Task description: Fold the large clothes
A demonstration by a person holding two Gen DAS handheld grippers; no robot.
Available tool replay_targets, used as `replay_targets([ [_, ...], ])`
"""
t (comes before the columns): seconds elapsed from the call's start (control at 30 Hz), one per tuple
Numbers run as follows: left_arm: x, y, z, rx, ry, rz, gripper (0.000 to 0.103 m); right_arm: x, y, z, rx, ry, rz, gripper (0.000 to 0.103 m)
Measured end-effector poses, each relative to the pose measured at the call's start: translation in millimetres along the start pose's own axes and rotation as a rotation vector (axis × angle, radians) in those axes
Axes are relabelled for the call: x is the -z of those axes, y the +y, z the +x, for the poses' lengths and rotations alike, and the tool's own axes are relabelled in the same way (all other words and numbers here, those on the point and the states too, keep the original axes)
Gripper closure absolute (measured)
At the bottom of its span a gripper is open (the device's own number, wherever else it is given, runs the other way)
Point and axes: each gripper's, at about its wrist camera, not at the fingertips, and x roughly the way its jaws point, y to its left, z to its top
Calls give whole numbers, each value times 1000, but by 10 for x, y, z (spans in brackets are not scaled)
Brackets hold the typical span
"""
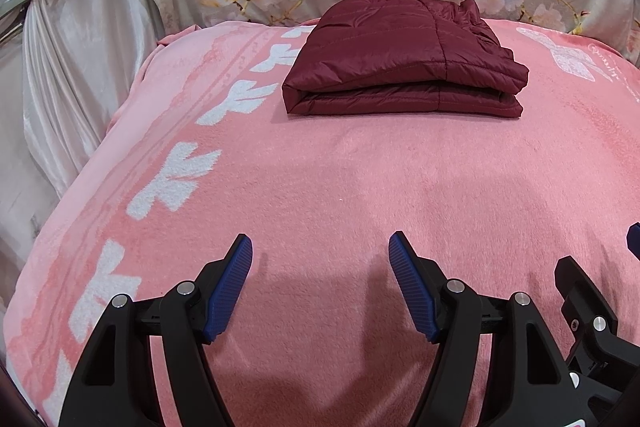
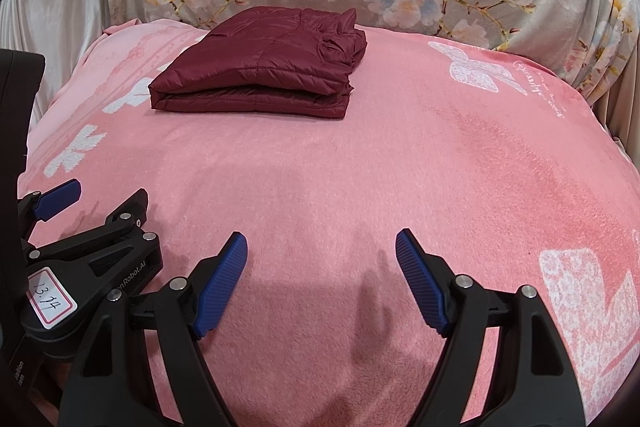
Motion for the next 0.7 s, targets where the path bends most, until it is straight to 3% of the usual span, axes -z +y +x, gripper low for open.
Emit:
replay_targets([
  [0.7, -5, -7, -5, -4, 7, -3, 34, 2, 8, -2, 3, -2, -4, 29],
])
